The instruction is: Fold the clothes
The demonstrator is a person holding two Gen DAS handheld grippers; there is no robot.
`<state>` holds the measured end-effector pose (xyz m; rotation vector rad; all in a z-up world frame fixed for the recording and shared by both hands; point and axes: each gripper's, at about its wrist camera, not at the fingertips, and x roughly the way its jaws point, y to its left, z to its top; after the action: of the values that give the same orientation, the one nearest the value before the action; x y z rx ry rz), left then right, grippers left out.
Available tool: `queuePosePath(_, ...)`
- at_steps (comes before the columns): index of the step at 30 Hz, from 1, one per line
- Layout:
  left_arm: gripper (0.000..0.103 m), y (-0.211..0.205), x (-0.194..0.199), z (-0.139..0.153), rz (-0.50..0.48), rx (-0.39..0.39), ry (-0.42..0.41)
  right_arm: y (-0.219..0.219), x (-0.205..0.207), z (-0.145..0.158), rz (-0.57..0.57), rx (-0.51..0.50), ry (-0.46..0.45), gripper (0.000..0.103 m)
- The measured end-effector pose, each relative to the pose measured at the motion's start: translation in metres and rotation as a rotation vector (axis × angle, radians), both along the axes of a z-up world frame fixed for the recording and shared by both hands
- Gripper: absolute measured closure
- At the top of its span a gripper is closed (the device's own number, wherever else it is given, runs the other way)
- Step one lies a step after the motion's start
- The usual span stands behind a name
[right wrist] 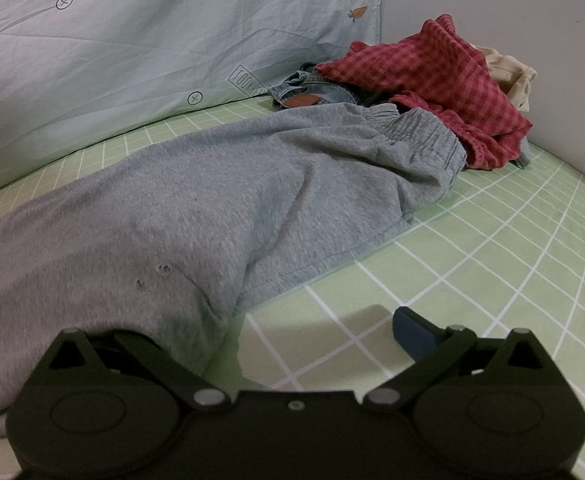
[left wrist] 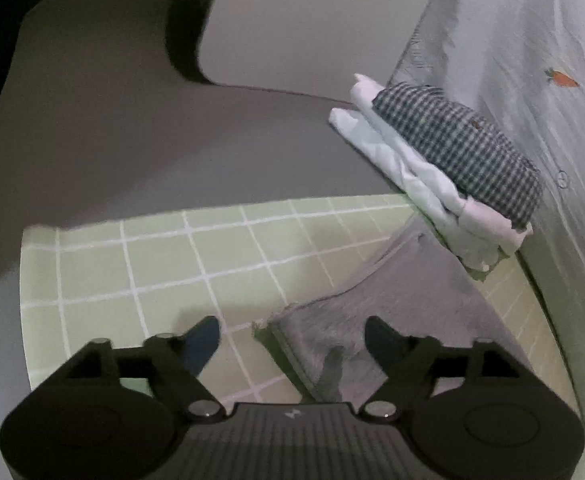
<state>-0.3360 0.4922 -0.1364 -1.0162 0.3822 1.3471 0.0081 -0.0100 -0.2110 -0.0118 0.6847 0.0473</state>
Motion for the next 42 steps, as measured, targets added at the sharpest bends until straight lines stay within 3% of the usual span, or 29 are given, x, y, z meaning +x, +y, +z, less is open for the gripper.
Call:
queuePosePath(5,0.021,-0.005,0.026,-0.010,-0.119,0.065,0.137,0.000,0.000,0.000,0.001,0.001,0.000,0.000)
queuePosePath(8,0.023,-0.005,0.037,-0.014,-0.136,0.095,0.196,-0.001,0.000,0.000,0.001,0.001,-0.001,0.000)
queuePosePath(9,0.033,-0.005,0.040,-0.014,-0.141,0.107,0.205,-0.001,0.000,0.000,0.001,0.001,-0.001,0.000)
queuePosePath(10,0.053,-0.005,0.041,-0.015,-0.141,0.121,0.210,-0.001,0.000,0.000,0.001,0.002,-0.001,0.000)
queuePosePath(11,0.064,-0.003,0.041,-0.015,-0.139,0.125,0.206,-0.001,0.000,0.000,0.001,0.002,-0.001,0.000)
queuePosePath(12,0.089,0.000,0.041,-0.015,-0.138,0.120,0.193,-0.001,0.000,-0.001,0.001,0.002,-0.001,0.000)
queuePosePath(14,0.094,0.009,0.036,-0.016,-0.128,0.093,0.116,-0.001,0.000,-0.001,0.001,0.002,-0.001,0.000)
queuePosePath(17,0.095,0.021,0.035,-0.011,-0.095,0.087,0.025,-0.001,0.000,-0.001,0.001,0.002,-0.001,0.000)
queuePosePath(20,0.095,0.026,0.049,0.002,-0.151,0.147,-0.003,-0.001,0.000,-0.001,0.002,0.002,-0.002,0.000)
queuePosePath(25,0.095,0.016,0.096,0.022,-0.324,0.220,-0.085,-0.001,0.000,-0.001,0.002,0.003,-0.002,0.000)
queuePosePath(28,0.095,-0.009,0.137,0.029,-0.533,0.254,-0.125,-0.001,0.000,-0.001,0.002,0.003,-0.002,0.000)
queuePosePath(31,0.094,-0.050,0.184,0.027,-0.806,0.246,-0.109,-0.001,0.000,-0.001,0.002,0.003,-0.002,0.000)
queuePosePath(33,0.088,-0.078,0.211,0.013,-0.991,0.208,-0.044,-0.001,0.000,-0.001,0.003,0.003,-0.001,0.000)
queuePosePath(36,0.081,-0.110,0.236,-0.011,-1.171,0.136,0.080,-0.001,0.001,0.000,0.005,0.003,0.012,0.000)
queuePosePath(38,0.075,-0.120,0.239,-0.019,-1.213,0.105,0.107,-0.001,0.002,0.001,0.007,0.004,0.021,0.000)
queuePosePath(40,0.059,-0.115,0.234,-0.018,-1.204,0.082,0.086,-0.002,0.005,0.004,0.016,0.001,0.052,0.000)
queuePosePath(42,0.053,-0.109,0.227,-0.013,-1.172,0.075,0.058,-0.003,0.011,0.011,0.039,0.003,0.123,0.000)
